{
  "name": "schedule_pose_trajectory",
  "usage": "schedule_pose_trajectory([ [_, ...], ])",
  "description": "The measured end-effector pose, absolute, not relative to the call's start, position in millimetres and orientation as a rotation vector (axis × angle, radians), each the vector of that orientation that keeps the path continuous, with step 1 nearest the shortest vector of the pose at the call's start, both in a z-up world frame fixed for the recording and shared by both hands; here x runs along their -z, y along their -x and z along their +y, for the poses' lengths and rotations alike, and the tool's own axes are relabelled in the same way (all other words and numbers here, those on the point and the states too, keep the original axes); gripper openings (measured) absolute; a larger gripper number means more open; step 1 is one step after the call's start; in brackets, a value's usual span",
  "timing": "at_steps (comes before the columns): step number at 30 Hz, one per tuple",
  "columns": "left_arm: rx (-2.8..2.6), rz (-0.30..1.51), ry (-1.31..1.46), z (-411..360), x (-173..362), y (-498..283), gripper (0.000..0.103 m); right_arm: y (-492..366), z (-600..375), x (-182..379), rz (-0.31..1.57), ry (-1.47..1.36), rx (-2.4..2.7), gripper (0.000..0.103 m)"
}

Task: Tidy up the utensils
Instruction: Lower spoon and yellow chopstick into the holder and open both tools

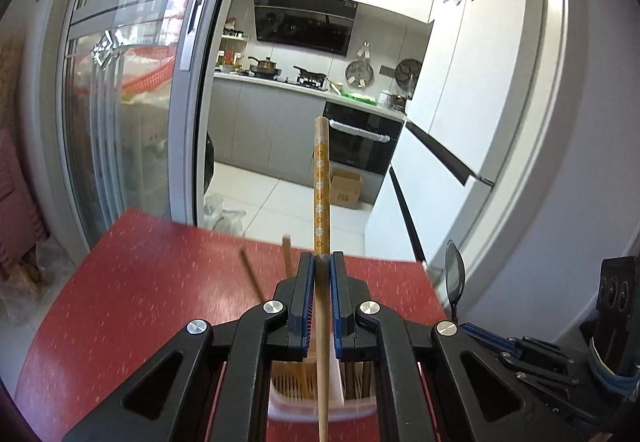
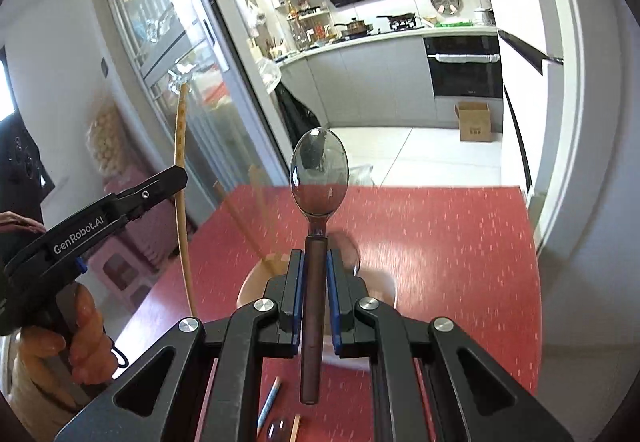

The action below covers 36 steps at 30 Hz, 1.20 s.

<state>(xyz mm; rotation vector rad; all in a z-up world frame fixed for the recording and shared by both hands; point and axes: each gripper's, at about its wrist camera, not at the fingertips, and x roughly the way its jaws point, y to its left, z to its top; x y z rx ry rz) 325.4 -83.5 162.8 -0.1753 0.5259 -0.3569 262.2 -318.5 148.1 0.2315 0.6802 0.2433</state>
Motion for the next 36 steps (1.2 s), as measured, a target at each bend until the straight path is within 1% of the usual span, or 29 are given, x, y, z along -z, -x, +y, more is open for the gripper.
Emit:
schedule_pose_trajectory([
  [6,0.334,0.493,0.169,-95,-155,-357,0.037,-293,-317,-142,0.63,-0.188,-0.222,0.012],
  [12,0.282,0.441,0.19,-96,-142,-377,0.037,-311,-310,-123,0.591,-0.151,-0.208,0.012],
  [22,0.241,0.367,0.161,-101,-105,-357,0.037,-300,-285,-84,0.493,0.0,-0.167,0.012],
  [28,0.237,0.379,0.107,-104,-88,-342,0.037,-287,-274,-66,0.492,0.067,-0.16,0.012],
  [36,0.216,0.463,0.062,-101,-67,-332,0.037,-279,-274,-53,0.53,0.077,-0.158,0.012],
])
